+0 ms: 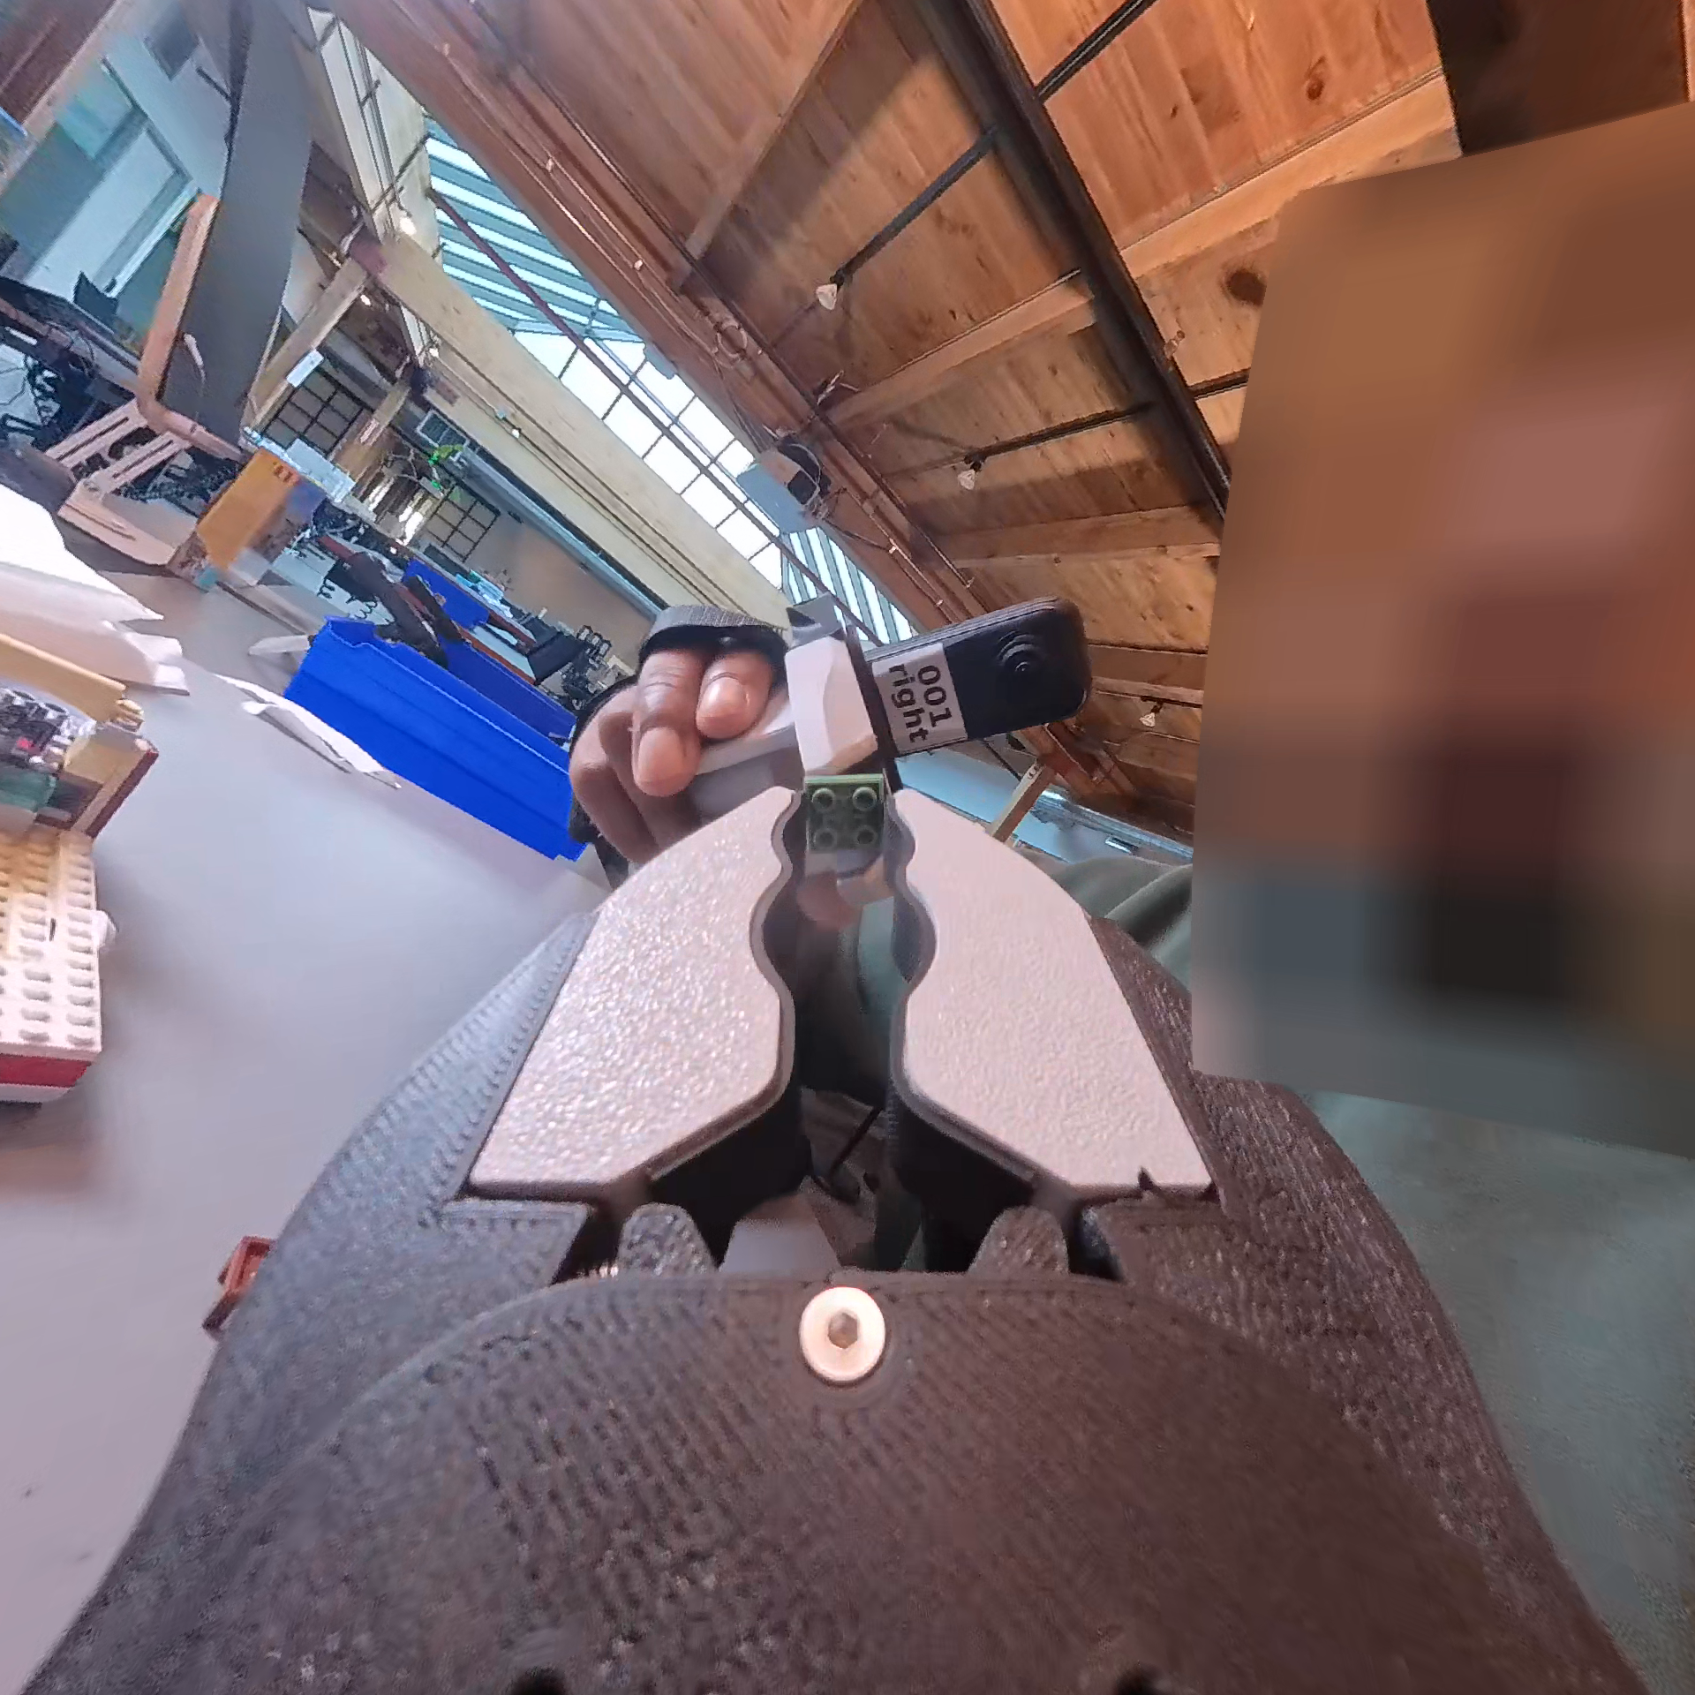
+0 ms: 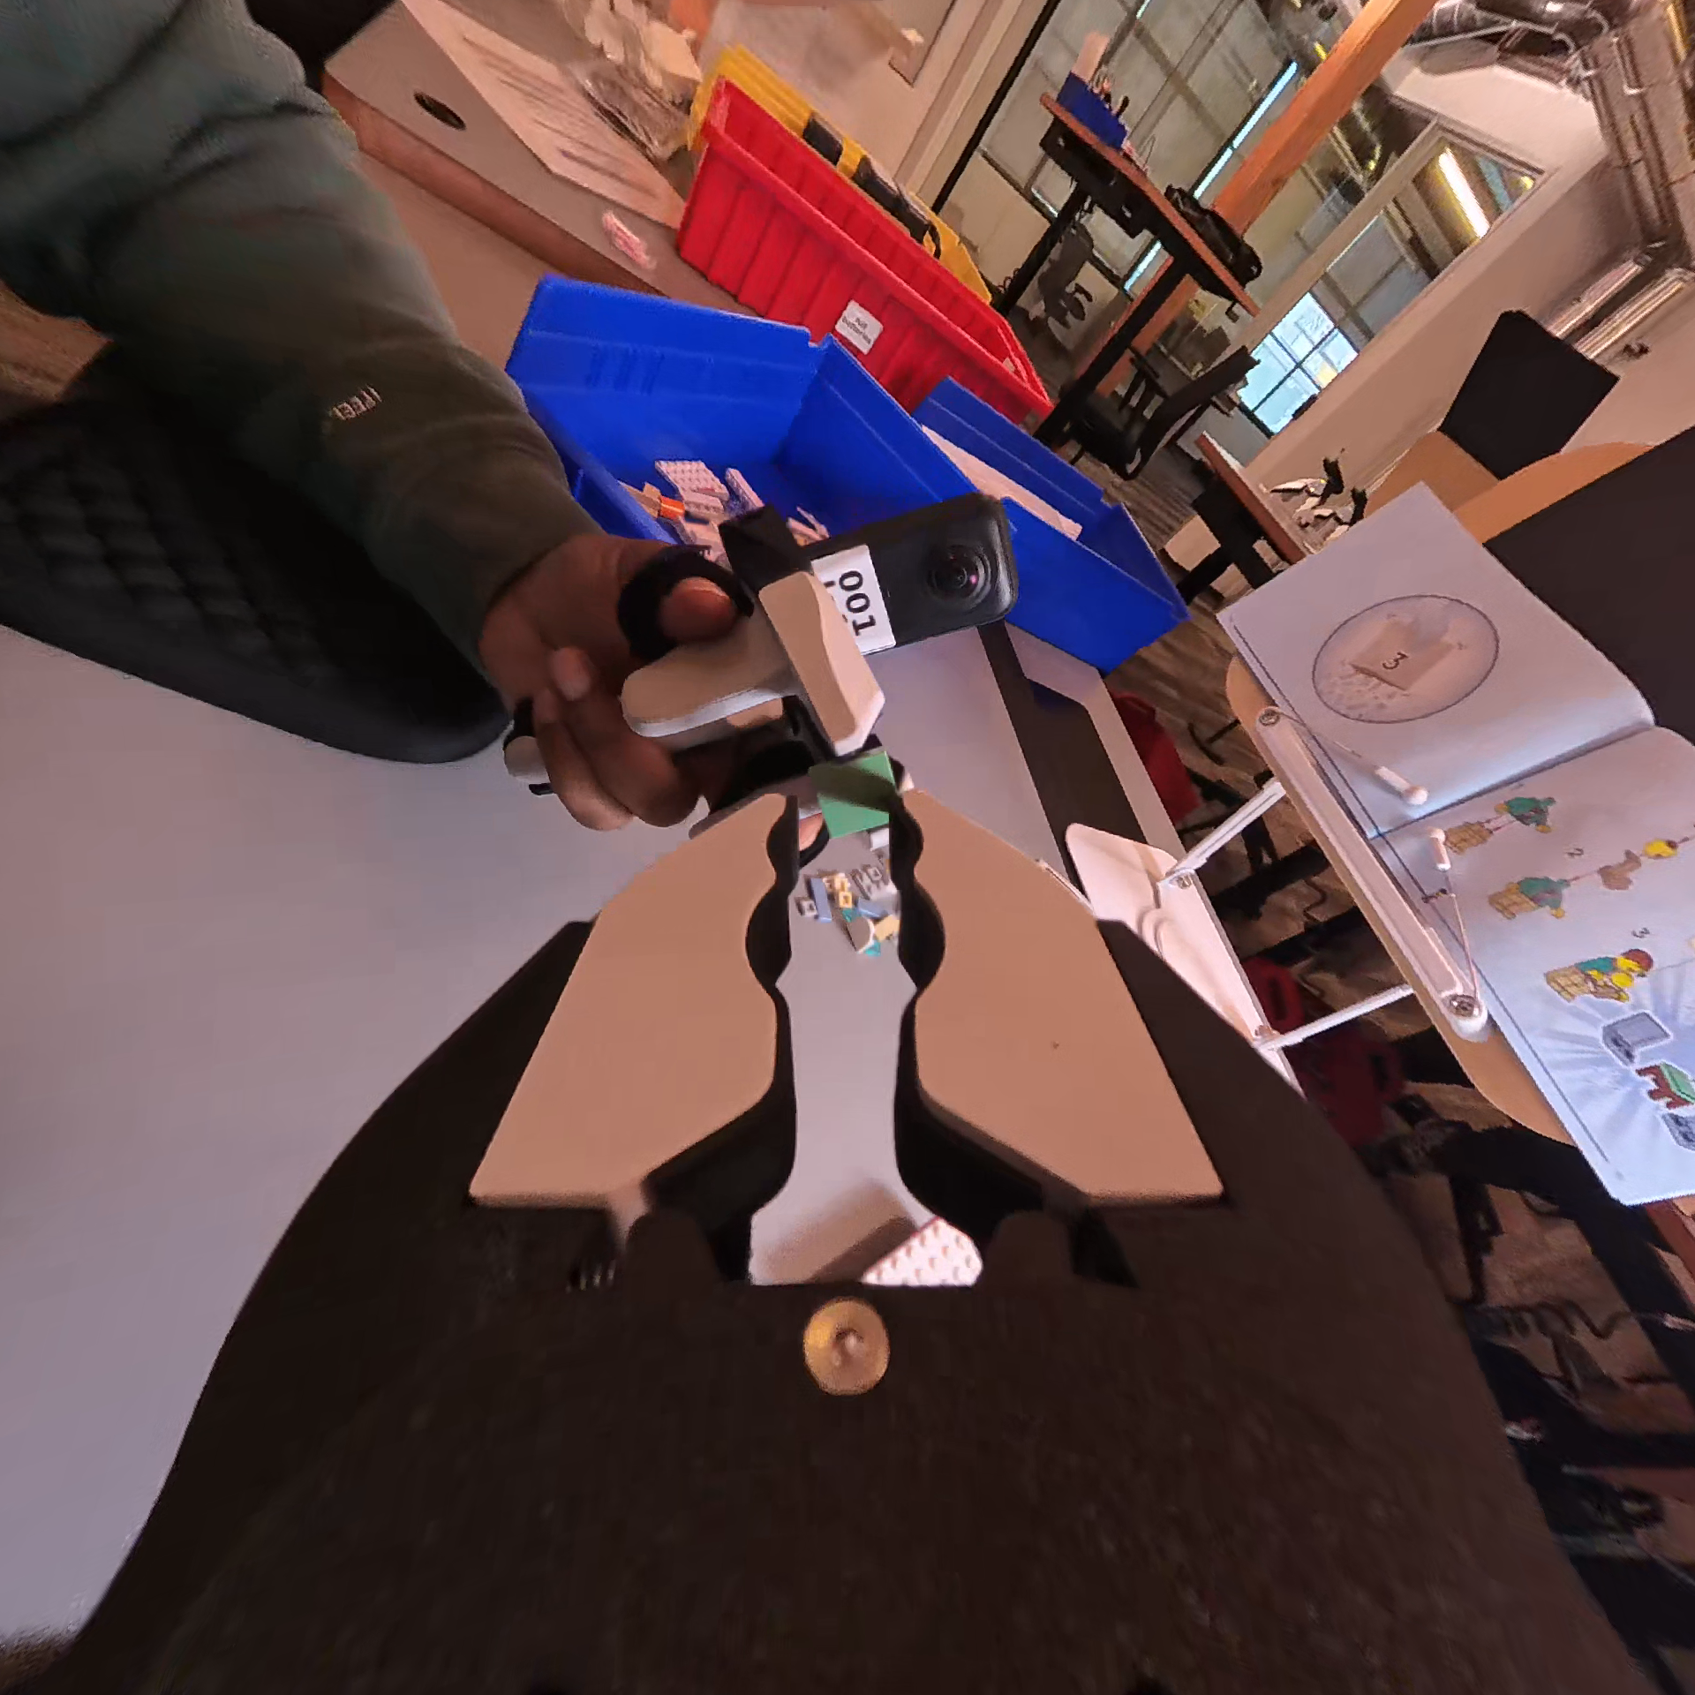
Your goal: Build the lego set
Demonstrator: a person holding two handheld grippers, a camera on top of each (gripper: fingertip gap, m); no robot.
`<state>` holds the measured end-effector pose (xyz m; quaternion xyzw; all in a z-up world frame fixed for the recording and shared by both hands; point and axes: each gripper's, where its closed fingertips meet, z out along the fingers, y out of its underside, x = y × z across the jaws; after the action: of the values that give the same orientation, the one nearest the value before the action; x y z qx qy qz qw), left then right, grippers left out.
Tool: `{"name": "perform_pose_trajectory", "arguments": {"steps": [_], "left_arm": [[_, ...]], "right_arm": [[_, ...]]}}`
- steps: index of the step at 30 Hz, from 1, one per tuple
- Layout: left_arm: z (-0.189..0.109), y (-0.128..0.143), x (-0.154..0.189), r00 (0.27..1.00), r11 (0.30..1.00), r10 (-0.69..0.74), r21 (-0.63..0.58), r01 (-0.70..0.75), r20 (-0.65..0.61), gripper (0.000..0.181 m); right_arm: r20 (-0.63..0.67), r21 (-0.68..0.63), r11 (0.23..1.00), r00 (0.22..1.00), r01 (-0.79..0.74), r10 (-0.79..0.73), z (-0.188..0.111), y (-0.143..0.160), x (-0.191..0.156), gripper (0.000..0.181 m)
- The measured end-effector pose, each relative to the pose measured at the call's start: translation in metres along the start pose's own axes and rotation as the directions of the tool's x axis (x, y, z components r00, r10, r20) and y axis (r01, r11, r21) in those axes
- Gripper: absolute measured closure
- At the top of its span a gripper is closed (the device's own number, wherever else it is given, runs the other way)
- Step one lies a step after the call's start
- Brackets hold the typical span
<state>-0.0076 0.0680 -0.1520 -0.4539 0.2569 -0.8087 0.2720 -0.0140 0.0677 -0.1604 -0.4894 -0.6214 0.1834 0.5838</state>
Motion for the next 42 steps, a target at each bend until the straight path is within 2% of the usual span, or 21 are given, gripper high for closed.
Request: {"name": "perform_pose_trajectory", "arguments": {"steps": [8, 15, 19, 31, 34, 36, 39, 42], "left_arm": [[-0.003, 0.007, -0.015, 0.997, 0.997, -0.082, 0.003, 0.082, 0.008, 0.165], [-0.001, 0.01, -0.017, 0.993, 0.993, -0.118, 0.001, 0.118, -0.022, 0.165], [0.0, 0.011, -0.017, 0.992, 0.993, -0.121, -0.007, 0.121, -0.032, 0.165], [-0.004, 0.009, -0.018, 0.992, 0.992, -0.122, 0.001, 0.123, -0.027, 0.165], [-0.01, 0.002, -0.033, 0.995, 1.0, -0.017, 0.008, 0.016, 0.099, 0.151], [-0.019, -0.002, -0.047, 0.97, 0.995, 0.096, -0.049, -0.088, 0.224, 0.15], [-0.037, 0.008, -0.075, 0.844, 0.927, 0.348, -0.286, -0.244, 0.409, 0.151], [-0.049, 0.029, -0.095, 0.714, 0.801, 0.547, -0.522, -0.295, 0.436, 0.151]], "right_arm": [[0.023, -0.053, 0.998, 0.999, 0.027, -0.026, 0.001, 0.016, -0.001, 0.164], [0.03, -0.06, 0.998, 0.999, 0.021, -0.019, 0.001, 0.021, -0.001, 0.155], [0.038, -0.046, 0.998, 0.999, 0.034, -0.032, 0.002, 0.018, -0.002, 0.164], [0.079, -0.079, 0.995, 0.996, 0.057, -0.051, 0.004, 0.018, -0.001, 0.165], [0.098, -0.14, 0.99, 0.995, 0.011, 0.003, 0.004, 0.028, 0.002, 0.165], [0.121, -0.252, 0.967, 0.991, -0.028, 0.06, 0.003, 0.052, 0.004, 0.165], [0.163, -0.46, 0.881, 0.966, -0.107, 0.202, 0.0, 0.103, -0.002, 0.165], [0.215, -0.624, 0.769, 0.916, -0.137, 0.338, 0.0, 0.139, -0.026, 0.165]]}}
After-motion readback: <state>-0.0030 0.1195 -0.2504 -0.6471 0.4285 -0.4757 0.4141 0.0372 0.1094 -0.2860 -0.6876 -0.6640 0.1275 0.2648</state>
